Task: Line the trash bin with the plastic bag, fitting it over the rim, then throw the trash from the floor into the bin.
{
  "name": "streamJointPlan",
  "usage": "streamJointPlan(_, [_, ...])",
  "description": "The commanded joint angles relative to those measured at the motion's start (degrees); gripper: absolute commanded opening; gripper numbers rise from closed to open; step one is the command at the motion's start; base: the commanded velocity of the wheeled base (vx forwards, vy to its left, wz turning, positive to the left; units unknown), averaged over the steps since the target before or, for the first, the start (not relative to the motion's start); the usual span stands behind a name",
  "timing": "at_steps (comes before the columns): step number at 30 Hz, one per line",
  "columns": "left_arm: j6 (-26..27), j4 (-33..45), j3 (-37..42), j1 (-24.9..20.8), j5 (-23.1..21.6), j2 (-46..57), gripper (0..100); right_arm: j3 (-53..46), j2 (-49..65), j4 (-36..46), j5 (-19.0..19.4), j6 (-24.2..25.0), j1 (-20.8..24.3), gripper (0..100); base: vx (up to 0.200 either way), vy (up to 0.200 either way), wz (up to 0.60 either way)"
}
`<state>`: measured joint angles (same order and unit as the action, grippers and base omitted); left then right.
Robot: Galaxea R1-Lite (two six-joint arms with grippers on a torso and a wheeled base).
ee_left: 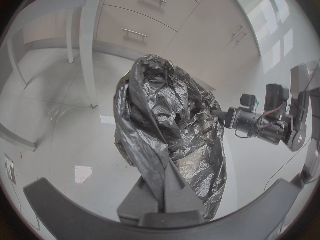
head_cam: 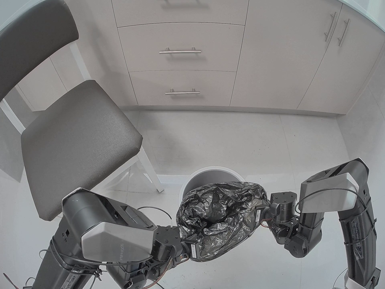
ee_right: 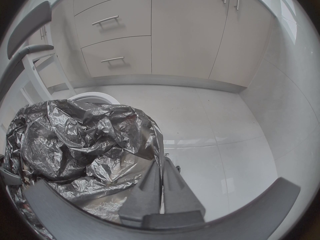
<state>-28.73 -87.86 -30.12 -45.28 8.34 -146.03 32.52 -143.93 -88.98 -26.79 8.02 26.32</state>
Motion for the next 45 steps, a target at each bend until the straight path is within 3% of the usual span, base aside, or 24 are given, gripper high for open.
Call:
streamJointPlan(1, [1.49, -0.12, -1.08, 0.01, 0.1, -1.98, 0, 0.0, -0.38, -1.02, -0.19, -0.2, 0.66, 0, 0.0, 0.0, 0.0])
streamJointPlan(6, [1.58, -0.12, -1.43, 0.01, 0.1, -2.15, 0, -0.27, 0.06, -1.02, -0.36, -0.2, 0.66, 0, 0.0, 0.0, 0.0])
streamJointPlan(7, [1.58, -0.12, -1.52, 0.01, 0.1, -2.15, 0, -0.27, 0.15, -1.02, -0.36, -0.2, 0.66, 100, 0.0, 0.0, 0.0])
streamJointPlan(20, [1.66, -0.12, -1.61, 0.01, 0.1, -2.59, 0, -1.06, 10.52, -0.23, 0.25, -2.66, 3.3, 100, 0.0, 0.0, 0.0])
streamJointPlan(26, [1.66, -0.12, -1.96, 0.01, 0.1, -2.59, 0, 7.03, 18.34, 15.85, 2.98, -7.14, 5.15, 100, 0.0, 0.0, 0.0])
streamJointPlan(27, [1.66, -0.12, -1.96, 0.01, 0.1, -2.59, 0, 11.16, 19.13, 22.27, 3.77, -8.2, 5.58, 100, 0.0, 0.0, 0.0])
streamJointPlan(28, [1.66, -0.12, -1.96, 0.01, 0.1, -2.59, 0, 11.16, 19.13, 22.27, 3.77, -8.2, 5.58, 100, 0.0, 0.0, 0.0])
streamJointPlan(29, [1.66, -0.12, -1.96, 0.1, 0.1, -2.59, 0, 15.64, 19.31, 28.77, 4.91, -8.64, 6.2, 100, 0.0, 0.0, 0.0])
streamJointPlan(35, [1.58, -0.12, -1.96, 0.1, 0.1, -2.59, 0, 28.38, 18.07, 45.56, 8.51, -9.08, 9.19, 100, 0.0, 0.0, 0.0])
streamJointPlan(40, [1.66, -0.12, -2.05, 0.19, 0.1, -2.59, 0, 36.47, 16.14, 55.4, 10.8, -9.16, 11.56, 100, 0.0, 0.0, 0.0])
streamJointPlan(45, [1.58, -0.21, -1.96, 0.19, 0.1, -2.59, 0, 38.32, 15.0, 58.13, 10.97, -11.01, 12.79, 100, 0.0, 0.0, 0.0])
